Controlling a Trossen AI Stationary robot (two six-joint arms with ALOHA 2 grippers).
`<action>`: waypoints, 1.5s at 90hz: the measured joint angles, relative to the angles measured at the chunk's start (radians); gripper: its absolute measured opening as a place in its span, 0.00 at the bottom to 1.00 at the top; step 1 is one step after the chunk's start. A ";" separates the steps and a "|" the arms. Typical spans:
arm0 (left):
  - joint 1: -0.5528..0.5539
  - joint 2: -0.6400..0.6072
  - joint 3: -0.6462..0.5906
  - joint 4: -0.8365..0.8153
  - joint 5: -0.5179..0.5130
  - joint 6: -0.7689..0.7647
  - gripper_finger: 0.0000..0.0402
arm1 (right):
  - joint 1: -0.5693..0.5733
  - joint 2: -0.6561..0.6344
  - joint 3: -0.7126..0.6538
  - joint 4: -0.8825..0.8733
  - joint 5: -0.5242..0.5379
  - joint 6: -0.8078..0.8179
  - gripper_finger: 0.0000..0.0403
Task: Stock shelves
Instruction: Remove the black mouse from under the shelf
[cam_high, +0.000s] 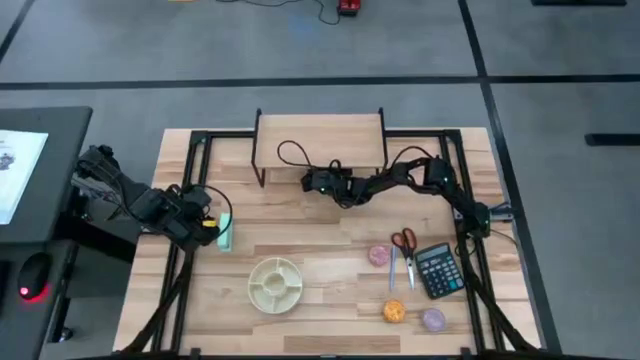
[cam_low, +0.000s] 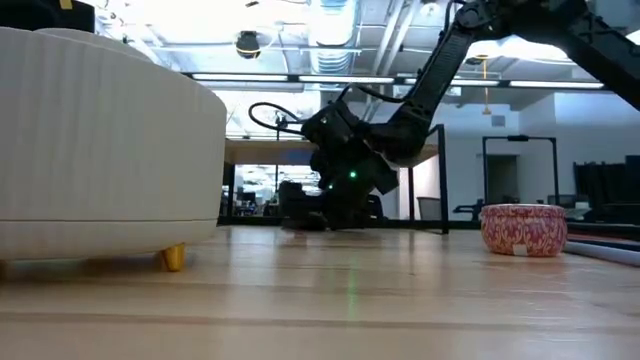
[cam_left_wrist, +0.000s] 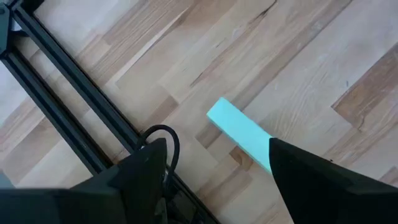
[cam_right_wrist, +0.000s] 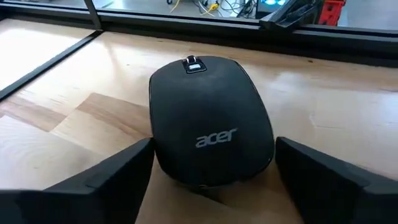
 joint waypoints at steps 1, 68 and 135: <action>0.000 0.000 0.000 0.000 0.000 0.000 0.64 | 0.000 0.000 0.000 -0.002 0.000 0.000 0.77; 0.000 0.000 0.000 0.000 -0.001 0.018 0.64 | 0.051 -0.006 0.001 -0.080 -0.037 0.050 0.70; 0.000 -0.001 0.000 0.000 -0.001 0.029 0.64 | 0.403 -0.331 -0.002 -0.735 -0.113 0.408 0.70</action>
